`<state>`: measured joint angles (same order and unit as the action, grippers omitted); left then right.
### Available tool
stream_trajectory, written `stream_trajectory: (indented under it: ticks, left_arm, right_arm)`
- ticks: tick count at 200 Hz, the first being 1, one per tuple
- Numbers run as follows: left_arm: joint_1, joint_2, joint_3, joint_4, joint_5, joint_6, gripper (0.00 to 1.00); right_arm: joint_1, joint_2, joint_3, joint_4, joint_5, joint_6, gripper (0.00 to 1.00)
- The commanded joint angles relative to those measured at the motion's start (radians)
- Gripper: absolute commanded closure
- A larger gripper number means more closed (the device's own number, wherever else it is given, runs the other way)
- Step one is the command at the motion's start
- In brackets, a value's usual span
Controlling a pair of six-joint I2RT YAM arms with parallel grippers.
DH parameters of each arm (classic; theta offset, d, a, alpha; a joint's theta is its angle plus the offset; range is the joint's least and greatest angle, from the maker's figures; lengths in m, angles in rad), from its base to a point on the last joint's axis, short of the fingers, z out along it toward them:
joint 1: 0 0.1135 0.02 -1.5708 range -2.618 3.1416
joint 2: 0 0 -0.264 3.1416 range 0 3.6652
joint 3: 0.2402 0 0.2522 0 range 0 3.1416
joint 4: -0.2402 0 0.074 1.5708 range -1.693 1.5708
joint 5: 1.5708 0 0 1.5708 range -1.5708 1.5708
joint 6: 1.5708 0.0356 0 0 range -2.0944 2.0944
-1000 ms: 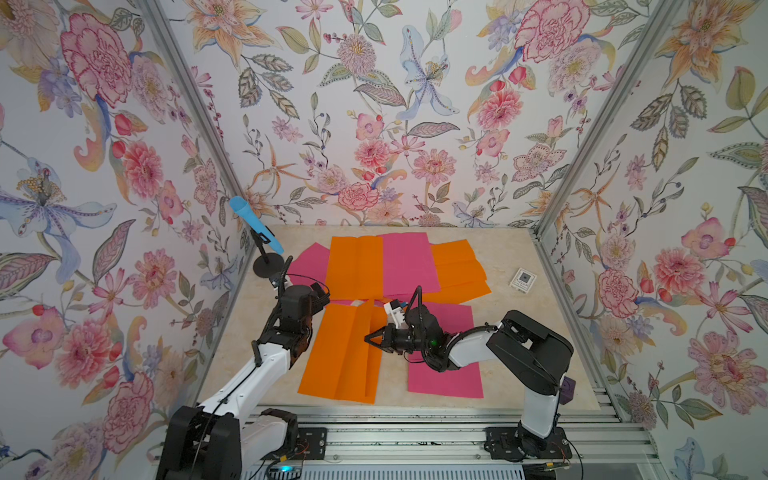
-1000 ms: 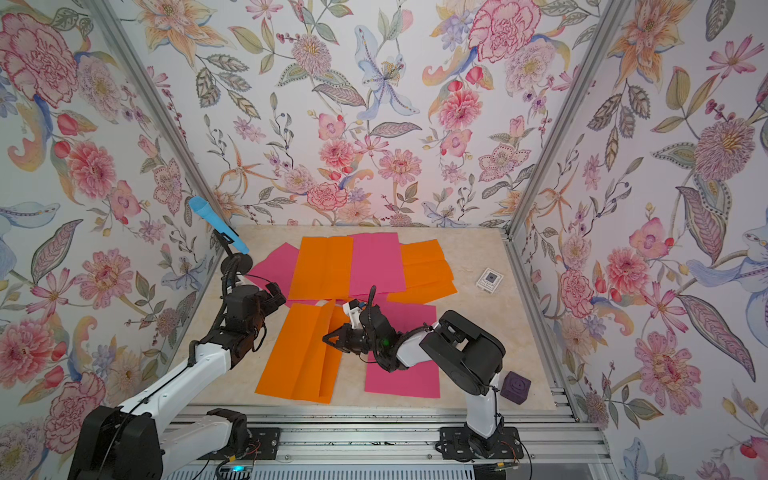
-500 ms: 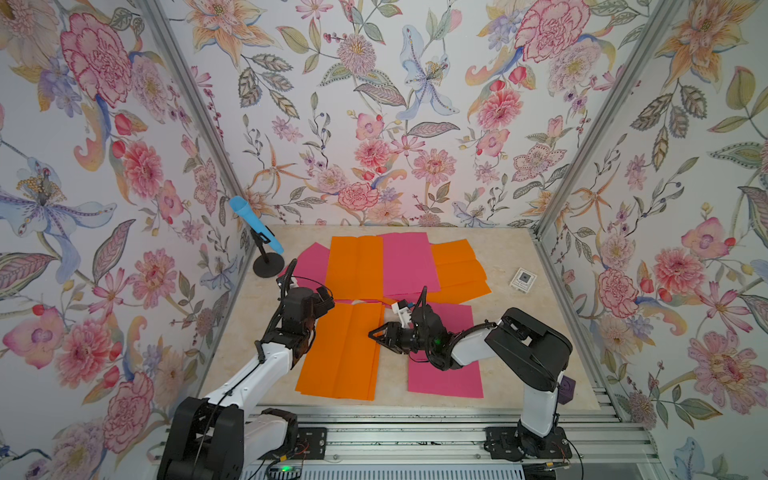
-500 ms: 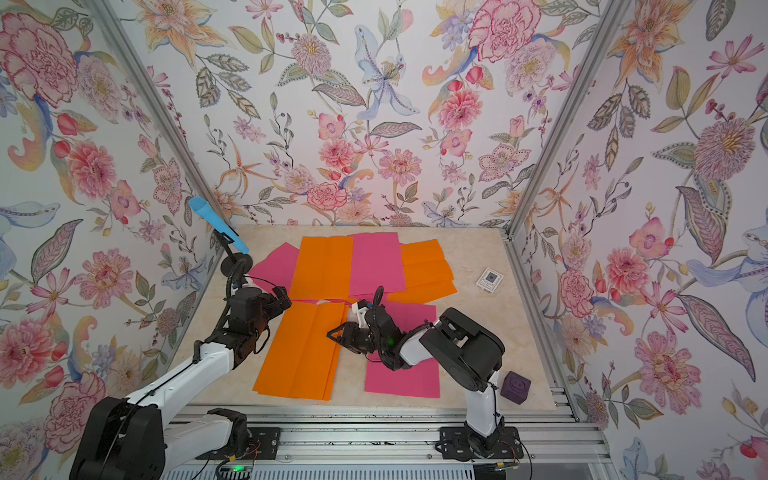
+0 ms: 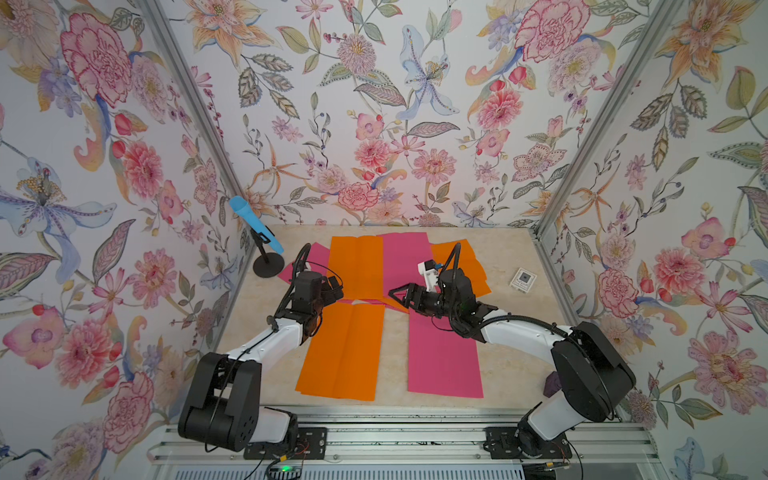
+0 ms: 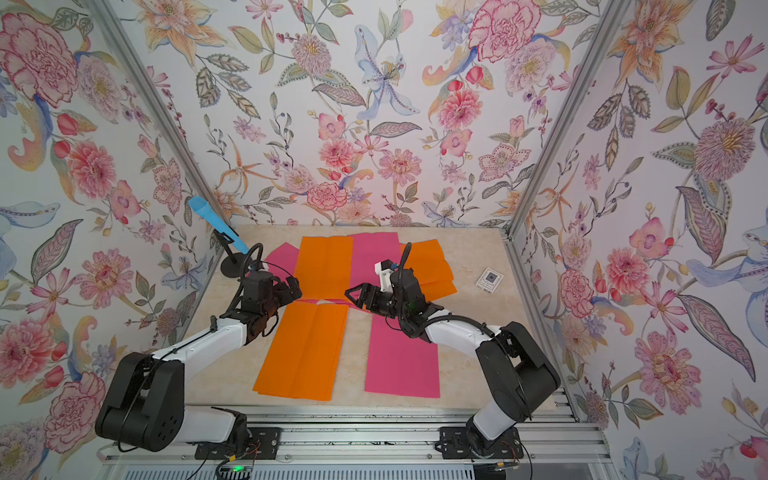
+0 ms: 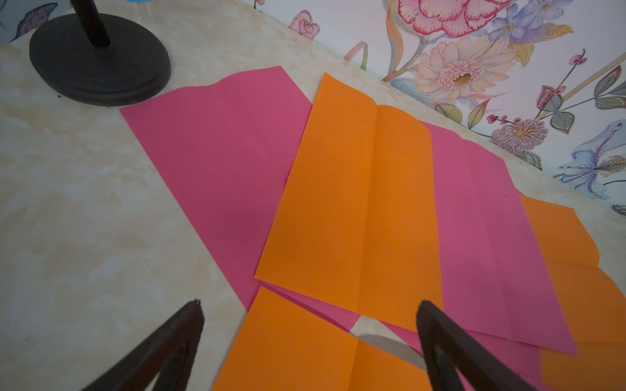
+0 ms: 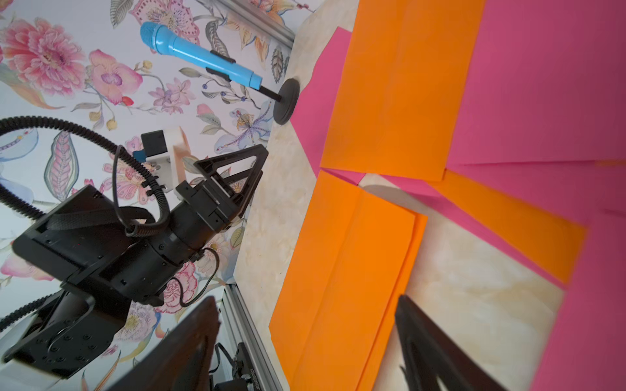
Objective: Sort the scattered colored papers by color
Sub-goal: Place the colored paper, then pick up the colored paper.
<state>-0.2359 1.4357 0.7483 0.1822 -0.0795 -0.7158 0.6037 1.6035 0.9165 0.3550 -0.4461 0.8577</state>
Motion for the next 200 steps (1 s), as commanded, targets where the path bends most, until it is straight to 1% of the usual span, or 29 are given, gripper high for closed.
stream_trajectory:
  ticks: [1, 31, 58, 87, 113, 124, 149, 184, 200]
  left_arm:
    - [0.0, 0.078, 0.09, 0.022, 0.036, 0.055, 0.0]
    - [0.02, 0.23, 0.24, 0.005, 0.106, 0.101, 0.0]
    - [0.051, 0.339, 0.373, -0.023, 0.159, 0.137, 0.0]
    - [0.092, 0.42, 0.469, -0.052, 0.221, 0.153, 0.0]
    - [0.127, 0.483, 0.543, -0.086, 0.313, 0.184, 0.0]
    - [0.133, 0.504, 0.575, -0.116, 0.318, 0.201, 0.0]
    - [0.155, 0.54, 0.602, -0.144, 0.34, 0.202, 0.0]
    - [0.194, 0.565, 0.58, -0.106, 0.357, 0.168, 0.0]
    - [0.21, 0.585, 0.582, -0.088, 0.382, 0.148, 0.0]
  right_arm:
    - [-0.055, 0.053, 0.093, -0.179, -0.04, -0.116, 0.15]
    - [-0.105, 0.176, 0.255, -0.265, -0.086, -0.155, 0.14]
    - [-0.122, 0.317, 0.422, -0.339, -0.106, -0.169, 0.14]
    - [-0.125, 0.468, 0.585, -0.398, -0.134, -0.169, 0.14]
    - [-0.121, 0.577, 0.706, -0.424, -0.156, -0.159, 0.15]
    - [-0.119, 0.617, 0.757, -0.431, -0.161, -0.152, 0.15]
    - [-0.114, 0.702, 0.862, -0.468, -0.165, -0.147, 0.15]
    - [-0.102, 0.786, 0.969, -0.507, -0.163, -0.138, 0.16]
    - [-0.103, 0.813, 1.003, -0.53, -0.151, -0.132, 0.16]
